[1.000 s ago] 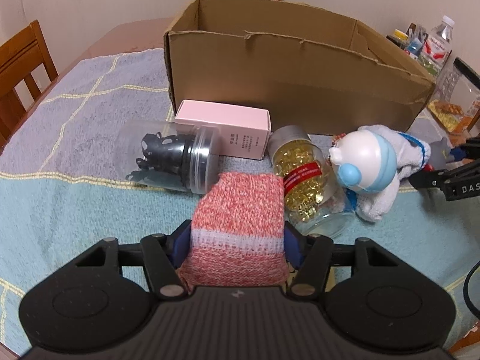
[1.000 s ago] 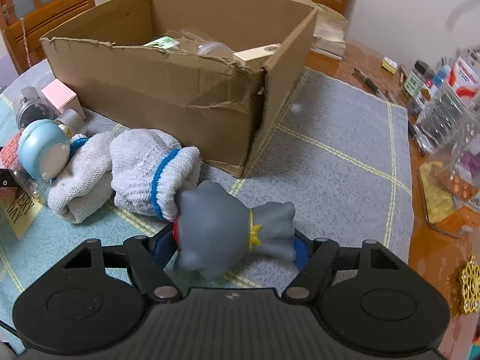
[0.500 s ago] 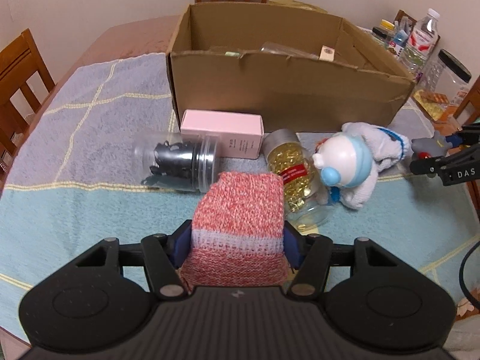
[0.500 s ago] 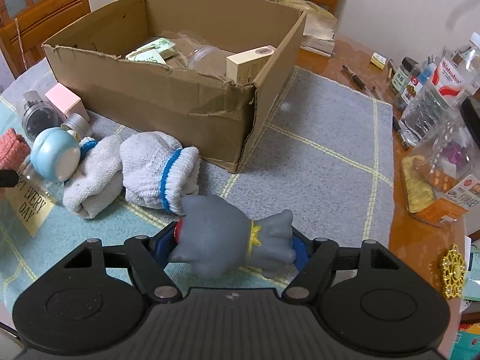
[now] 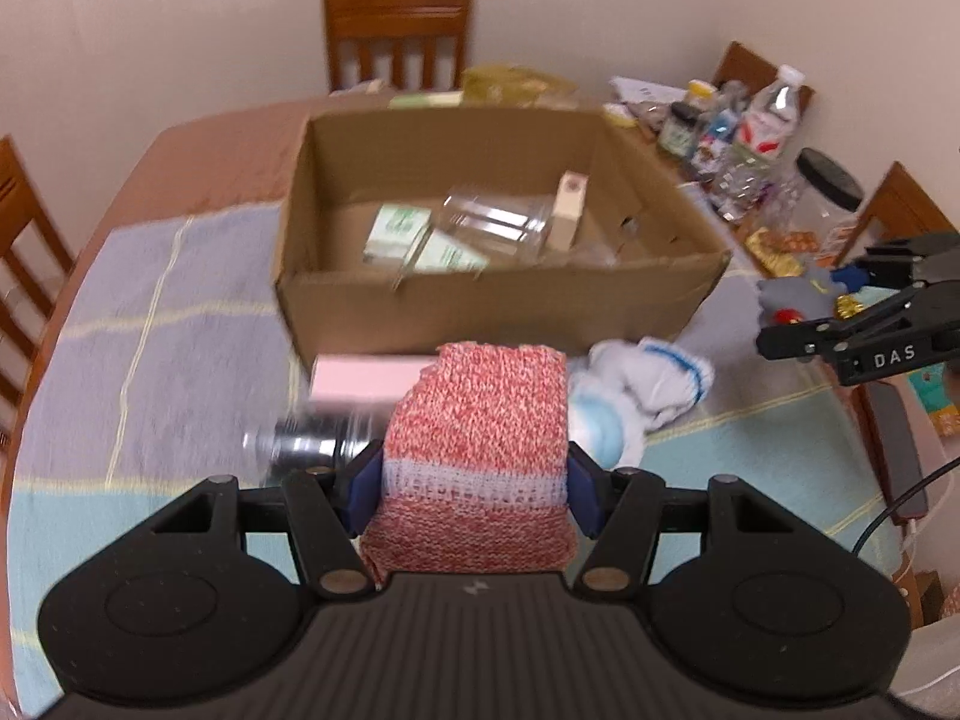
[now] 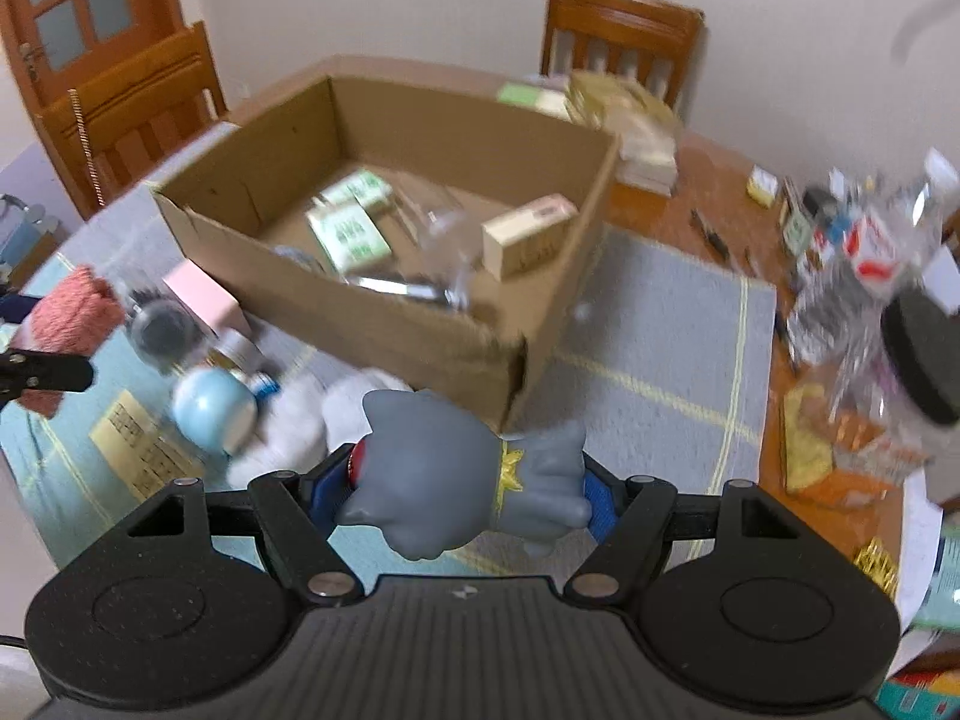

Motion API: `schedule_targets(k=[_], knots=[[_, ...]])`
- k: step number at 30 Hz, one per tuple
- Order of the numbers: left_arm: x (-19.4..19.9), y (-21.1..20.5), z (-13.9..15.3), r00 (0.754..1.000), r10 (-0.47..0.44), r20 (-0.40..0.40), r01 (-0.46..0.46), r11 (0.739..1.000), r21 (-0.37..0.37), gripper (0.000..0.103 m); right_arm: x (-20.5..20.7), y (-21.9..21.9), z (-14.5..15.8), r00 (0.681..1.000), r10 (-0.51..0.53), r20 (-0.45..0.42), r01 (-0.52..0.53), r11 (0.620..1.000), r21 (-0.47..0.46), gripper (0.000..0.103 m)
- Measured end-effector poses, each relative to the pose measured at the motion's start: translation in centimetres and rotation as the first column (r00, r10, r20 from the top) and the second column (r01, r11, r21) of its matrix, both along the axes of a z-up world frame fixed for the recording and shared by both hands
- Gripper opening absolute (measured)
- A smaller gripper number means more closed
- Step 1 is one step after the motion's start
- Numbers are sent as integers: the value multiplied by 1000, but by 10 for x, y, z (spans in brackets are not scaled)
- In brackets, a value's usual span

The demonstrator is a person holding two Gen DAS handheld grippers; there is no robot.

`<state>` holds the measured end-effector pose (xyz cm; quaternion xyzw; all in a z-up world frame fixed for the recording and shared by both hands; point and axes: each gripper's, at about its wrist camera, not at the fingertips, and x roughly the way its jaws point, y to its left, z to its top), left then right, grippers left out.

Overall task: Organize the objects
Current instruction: 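Carry the pink sock and grey plush toy over the cardboard box with both grippers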

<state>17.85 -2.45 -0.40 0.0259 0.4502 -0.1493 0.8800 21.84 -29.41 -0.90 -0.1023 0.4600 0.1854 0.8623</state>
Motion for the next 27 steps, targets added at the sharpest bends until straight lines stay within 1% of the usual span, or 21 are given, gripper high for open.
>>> schedule_targets(k=[3, 11, 15, 18, 20, 21, 22, 23, 25, 27], knots=[[12, -5, 11, 999, -25, 28, 25, 1000, 16, 60, 4, 7, 14, 999, 31, 26, -31, 999, 8, 78], [52, -12, 40, 992, -58, 113, 53, 997, 47, 60, 23, 25, 41, 995, 64, 82, -67, 997, 29, 78], [79, -12, 49, 988, -61, 143, 52, 996, 69, 61, 35, 33, 49, 991, 75, 107, -79, 996, 32, 78], [101, -10, 49, 987, -58, 147, 47, 996, 79, 61, 45, 39, 53, 990, 78, 114, -82, 996, 33, 78], [115, -8, 44, 988, -58, 143, 45, 995, 91, 64, 51, 44, 53, 990, 81, 114, -85, 996, 30, 78], [121, -9, 40, 989, -57, 139, 43, 994, 102, 68, 53, 46, 53, 990, 82, 112, -86, 996, 30, 78], [126, -8, 36, 990, -48, 136, 33, 993, 113, 80, 56, 48, 52, 991, 83, 107, -87, 996, 31, 78], [130, -7, 33, 989, -29, 142, 11, 992, 124, 88, 58, 49, 51, 991, 84, 102, -87, 996, 32, 78], [132, -5, 30, 988, -16, 152, -5, 991, 133, 88, 62, 53, 49, 992, 87, 93, -90, 996, 30, 78], [131, -1, 26, 991, -25, 135, 8, 993, 119, 89, 65, 58, 47, 992, 93, 88, -96, 995, 23, 78]])
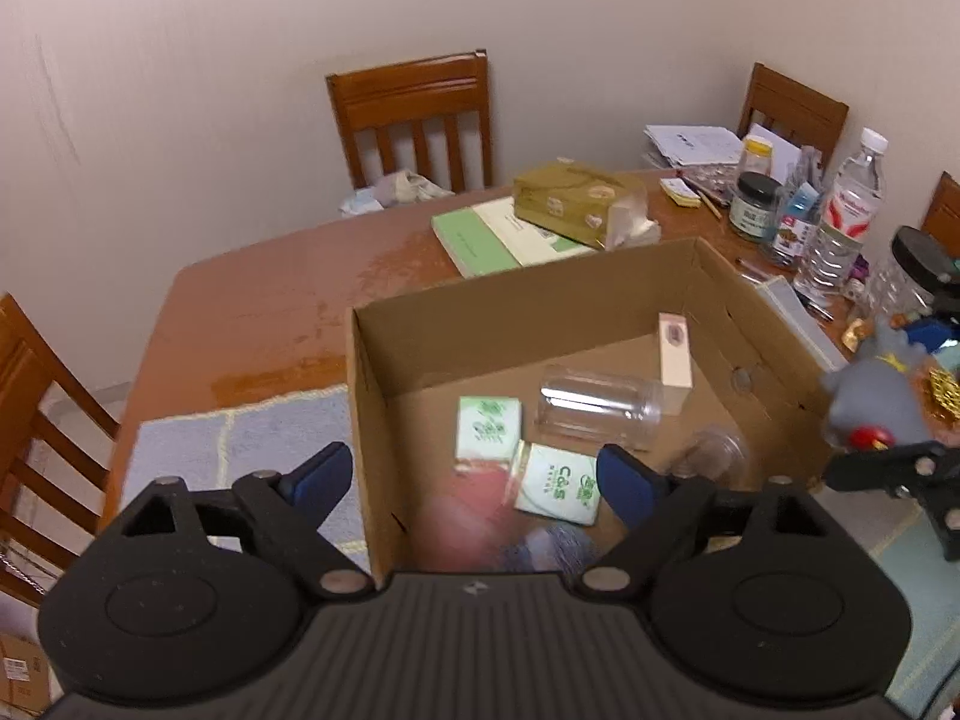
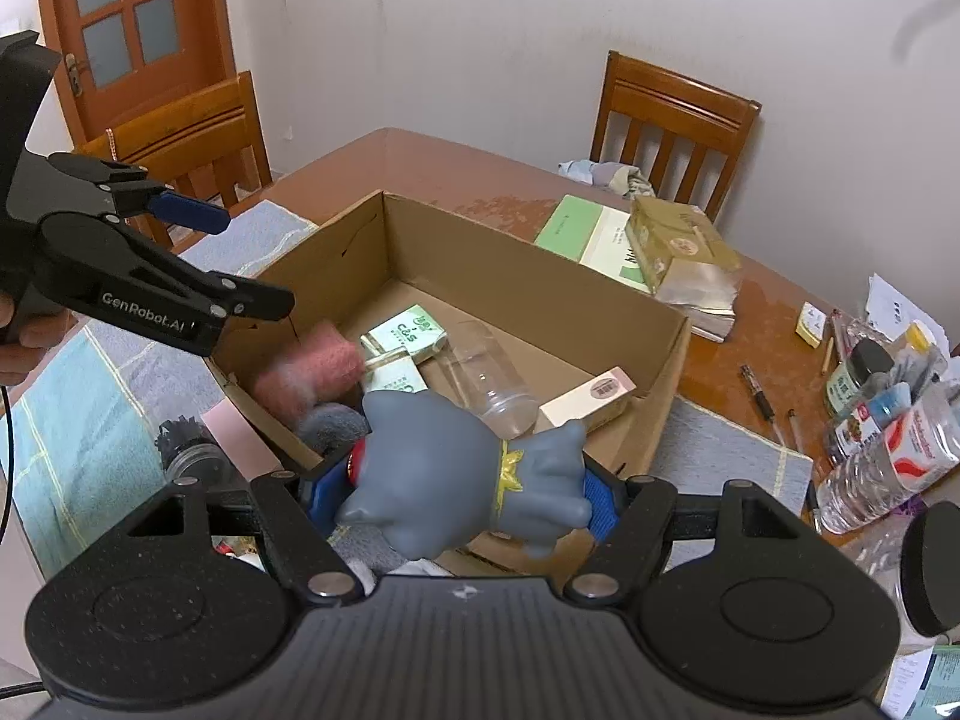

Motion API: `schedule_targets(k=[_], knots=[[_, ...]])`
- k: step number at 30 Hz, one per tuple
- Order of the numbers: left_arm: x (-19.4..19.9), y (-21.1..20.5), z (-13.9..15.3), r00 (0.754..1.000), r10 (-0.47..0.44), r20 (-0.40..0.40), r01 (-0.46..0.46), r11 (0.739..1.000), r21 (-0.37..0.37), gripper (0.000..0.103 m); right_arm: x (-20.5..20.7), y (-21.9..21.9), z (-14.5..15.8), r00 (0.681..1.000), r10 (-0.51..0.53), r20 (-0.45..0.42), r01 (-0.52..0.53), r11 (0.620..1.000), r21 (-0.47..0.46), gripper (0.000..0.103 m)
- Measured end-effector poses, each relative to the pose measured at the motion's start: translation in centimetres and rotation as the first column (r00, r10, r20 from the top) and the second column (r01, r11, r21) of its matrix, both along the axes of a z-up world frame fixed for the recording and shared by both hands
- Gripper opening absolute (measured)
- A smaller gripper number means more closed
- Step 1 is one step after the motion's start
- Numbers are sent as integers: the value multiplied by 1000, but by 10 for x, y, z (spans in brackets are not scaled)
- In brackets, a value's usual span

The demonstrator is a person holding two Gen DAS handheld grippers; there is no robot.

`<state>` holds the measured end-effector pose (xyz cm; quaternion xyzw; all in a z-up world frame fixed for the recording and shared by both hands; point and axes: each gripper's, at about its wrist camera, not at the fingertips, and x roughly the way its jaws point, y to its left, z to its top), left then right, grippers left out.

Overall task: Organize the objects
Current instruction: 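Carry the pink sock and grey plush toy over the cardboard box with both grippers, then open both grippers to drop the pink sock and grey plush toy into the box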

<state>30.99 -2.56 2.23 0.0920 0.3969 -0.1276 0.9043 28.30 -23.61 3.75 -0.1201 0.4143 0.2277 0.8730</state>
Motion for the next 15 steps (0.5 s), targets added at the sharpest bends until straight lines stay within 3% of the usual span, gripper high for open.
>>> schedule_targets(k=[15], knots=[[-27, 34, 5, 999, 45, -8, -45, 999, -13, 94, 44, 45, 0, 999, 53, -1, -53, 998, -36, 78]])
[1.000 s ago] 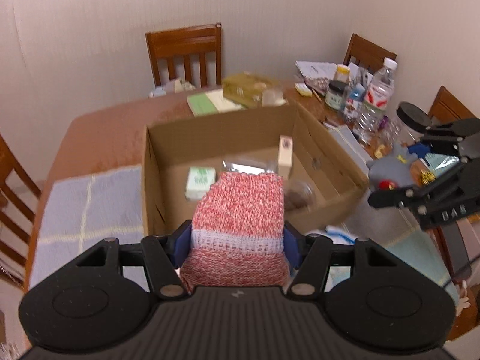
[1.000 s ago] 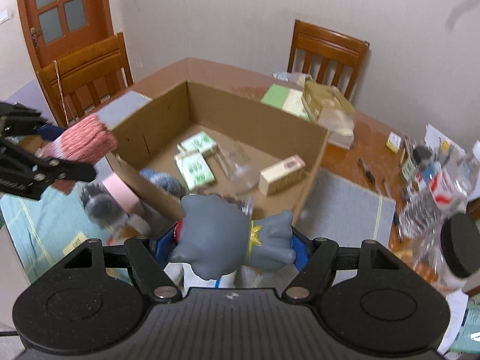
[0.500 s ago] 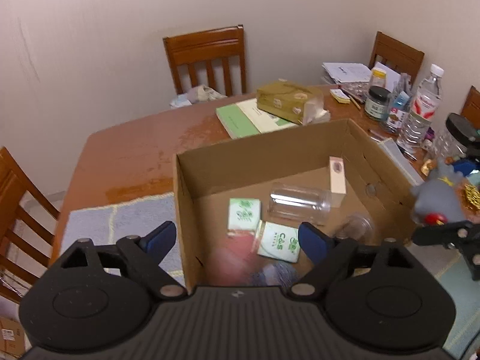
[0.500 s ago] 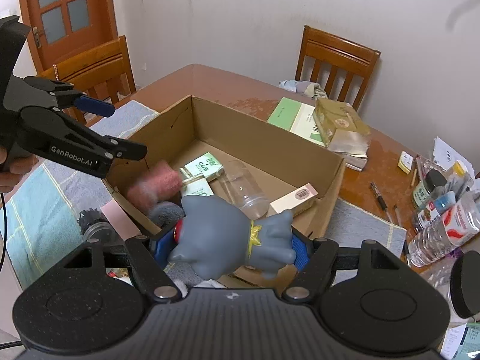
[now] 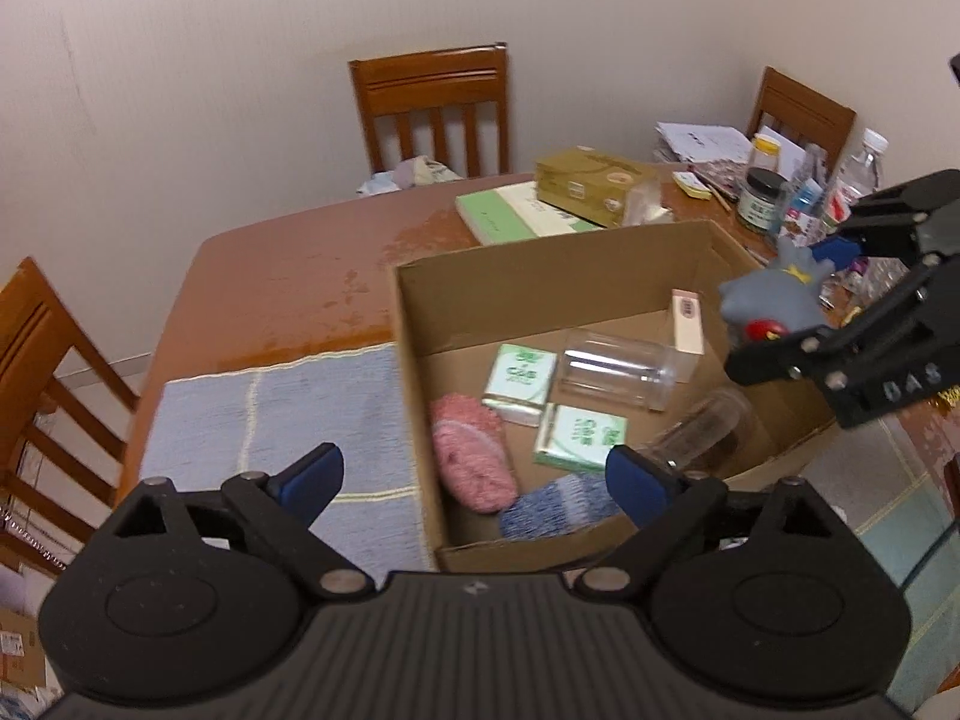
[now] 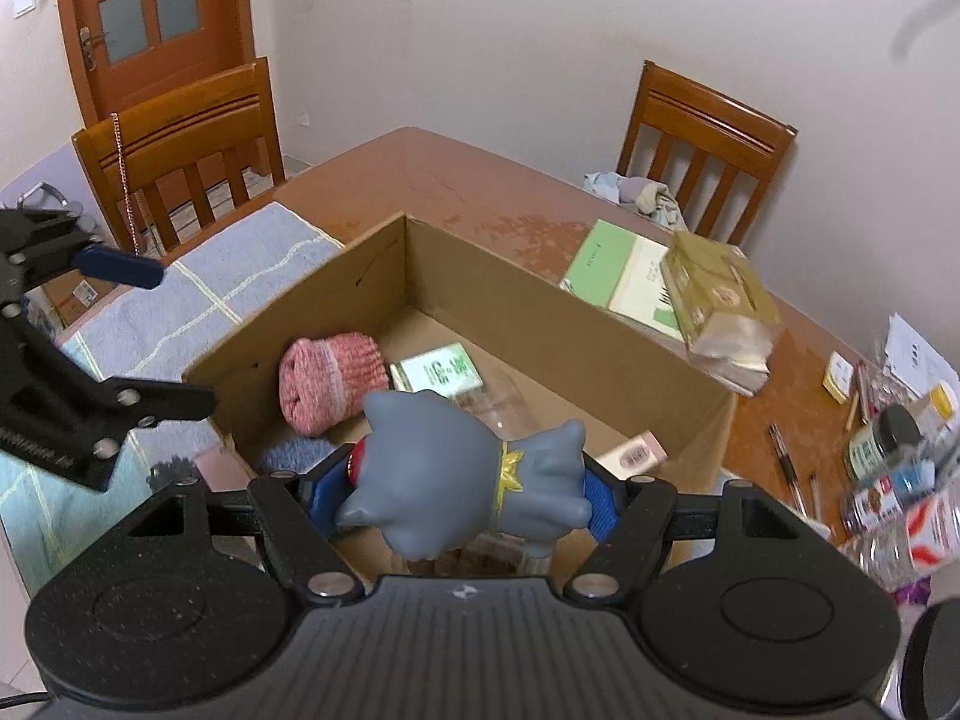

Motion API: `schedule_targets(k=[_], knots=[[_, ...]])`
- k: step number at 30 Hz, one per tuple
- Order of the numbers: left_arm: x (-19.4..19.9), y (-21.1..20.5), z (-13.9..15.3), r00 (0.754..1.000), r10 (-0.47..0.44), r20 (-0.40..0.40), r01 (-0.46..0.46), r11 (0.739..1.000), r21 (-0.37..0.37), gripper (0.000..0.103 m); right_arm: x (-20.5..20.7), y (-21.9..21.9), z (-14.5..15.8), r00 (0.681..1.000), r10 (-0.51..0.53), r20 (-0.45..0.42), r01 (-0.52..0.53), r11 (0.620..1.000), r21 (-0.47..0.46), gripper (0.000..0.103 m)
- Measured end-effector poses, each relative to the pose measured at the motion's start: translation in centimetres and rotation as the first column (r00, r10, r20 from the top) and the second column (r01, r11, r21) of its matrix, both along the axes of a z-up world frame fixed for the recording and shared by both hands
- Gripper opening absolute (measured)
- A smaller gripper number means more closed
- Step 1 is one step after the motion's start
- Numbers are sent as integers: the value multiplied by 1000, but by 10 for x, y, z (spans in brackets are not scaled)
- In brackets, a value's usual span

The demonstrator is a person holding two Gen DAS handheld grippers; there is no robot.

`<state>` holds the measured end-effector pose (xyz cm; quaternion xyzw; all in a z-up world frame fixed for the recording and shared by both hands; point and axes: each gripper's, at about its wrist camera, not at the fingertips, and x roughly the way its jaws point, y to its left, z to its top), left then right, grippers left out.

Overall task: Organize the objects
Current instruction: 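Open both grippers to drop the pink sock and grey plush toy into the box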

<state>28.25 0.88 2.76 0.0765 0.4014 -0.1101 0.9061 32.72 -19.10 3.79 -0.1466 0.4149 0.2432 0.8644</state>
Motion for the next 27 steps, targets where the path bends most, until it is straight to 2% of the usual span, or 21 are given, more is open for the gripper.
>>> schedule_targets(k=[10, 12, 14, 17, 27], knots=[[-12, 36, 2, 994, 105, -8, -105, 994, -35, 94, 35, 43, -1, 1000, 23, -2, -23, 1000, 9, 79], [-14, 40, 1, 994, 108, -6, -108, 993, -38, 94, 41, 49, -4, 1000, 20, 4, -20, 1000, 11, 87], [-17, 42, -1, 994, 110, 0, -110, 994, -27, 94, 41, 51, -5, 1000, 9, 23, -9, 1000, 16, 103], [-20, 44, -3, 993, 121, -9, -121, 992, -19, 94, 36, 50, -5, 999, 13, 36, -15, 999, 41, 103], [-36, 39, -4, 991, 135, -6, -135, 990, -26, 94, 6, 43, 5, 998, 4, 64, -4, 1000, 1, 103]])
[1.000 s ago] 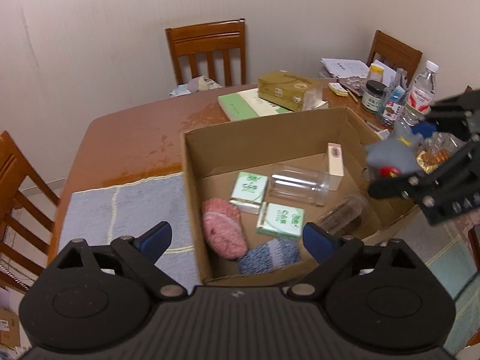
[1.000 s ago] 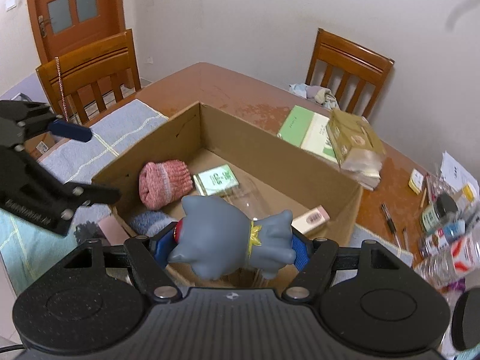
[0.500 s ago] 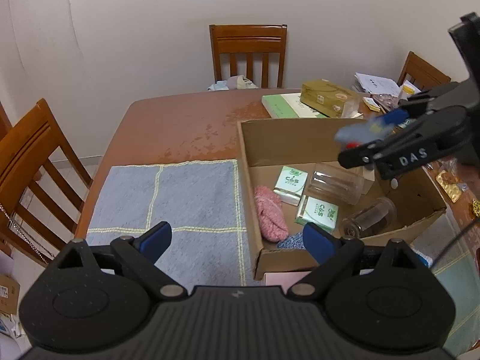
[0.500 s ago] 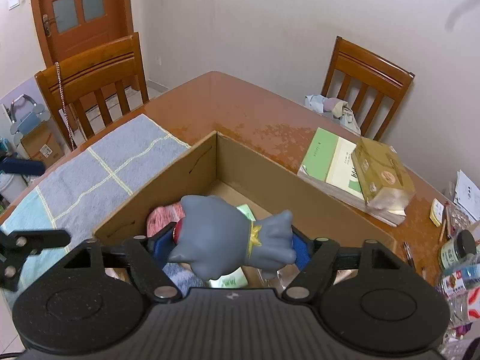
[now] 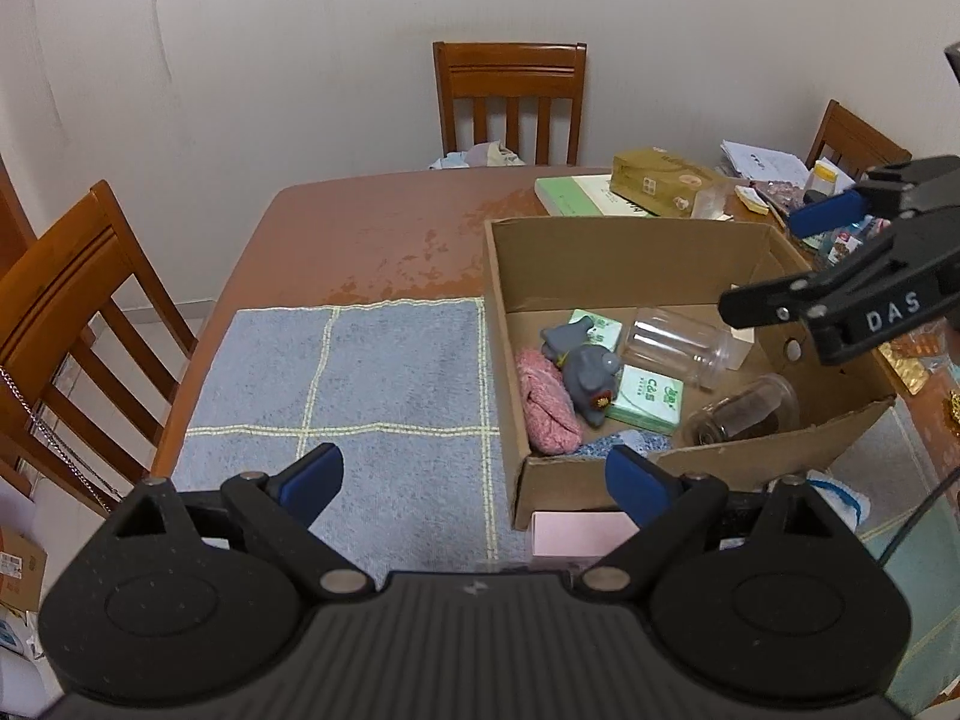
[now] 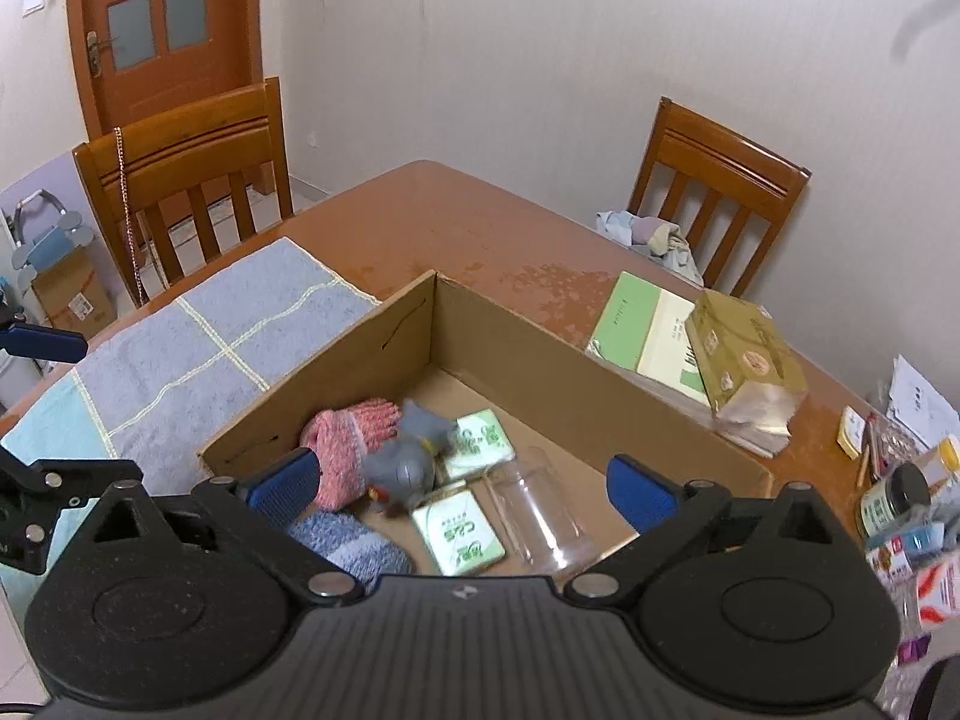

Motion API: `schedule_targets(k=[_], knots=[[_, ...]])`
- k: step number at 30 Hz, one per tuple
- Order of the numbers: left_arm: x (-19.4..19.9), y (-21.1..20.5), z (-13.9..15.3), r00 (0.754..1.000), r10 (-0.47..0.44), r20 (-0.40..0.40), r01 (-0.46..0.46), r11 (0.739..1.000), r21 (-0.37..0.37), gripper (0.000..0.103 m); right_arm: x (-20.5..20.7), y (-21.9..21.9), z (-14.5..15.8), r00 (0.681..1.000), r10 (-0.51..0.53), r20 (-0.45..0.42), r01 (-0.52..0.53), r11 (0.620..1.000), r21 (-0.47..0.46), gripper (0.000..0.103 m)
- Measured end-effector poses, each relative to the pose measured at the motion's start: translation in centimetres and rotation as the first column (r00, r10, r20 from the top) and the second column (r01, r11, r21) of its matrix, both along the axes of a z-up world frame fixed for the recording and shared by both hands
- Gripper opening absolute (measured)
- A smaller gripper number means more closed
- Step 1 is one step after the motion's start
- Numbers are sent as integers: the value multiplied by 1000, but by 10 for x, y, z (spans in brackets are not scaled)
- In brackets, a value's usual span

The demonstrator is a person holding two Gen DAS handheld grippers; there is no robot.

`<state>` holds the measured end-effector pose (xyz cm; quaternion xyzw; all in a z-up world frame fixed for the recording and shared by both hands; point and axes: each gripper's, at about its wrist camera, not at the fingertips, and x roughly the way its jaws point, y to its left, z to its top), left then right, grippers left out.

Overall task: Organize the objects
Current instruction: 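Move the left gripper to the clear hair-tie jar while right approaches the white knit sock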

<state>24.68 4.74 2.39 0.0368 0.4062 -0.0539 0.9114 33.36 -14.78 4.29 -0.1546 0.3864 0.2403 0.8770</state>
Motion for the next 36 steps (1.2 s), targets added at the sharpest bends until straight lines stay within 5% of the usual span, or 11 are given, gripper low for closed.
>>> schedule_targets(k=[16, 31, 36], knots=[[-54, -23, -49, 1000, 0, 6, 0, 999, 46, 98, -100, -46, -42, 979, -199, 31, 199, 980, 20, 103], [-71, -20, -83, 993, -108, -45, 108, 994, -6, 99, -154, -84, -111, 869, -490, -70, 486, 871, -69, 103], [-68, -16, -89, 994, -79, -81, 78, 997, -19, 99, -153, -89, -126, 869, -486, -90, 478, 873, -95, 103]])
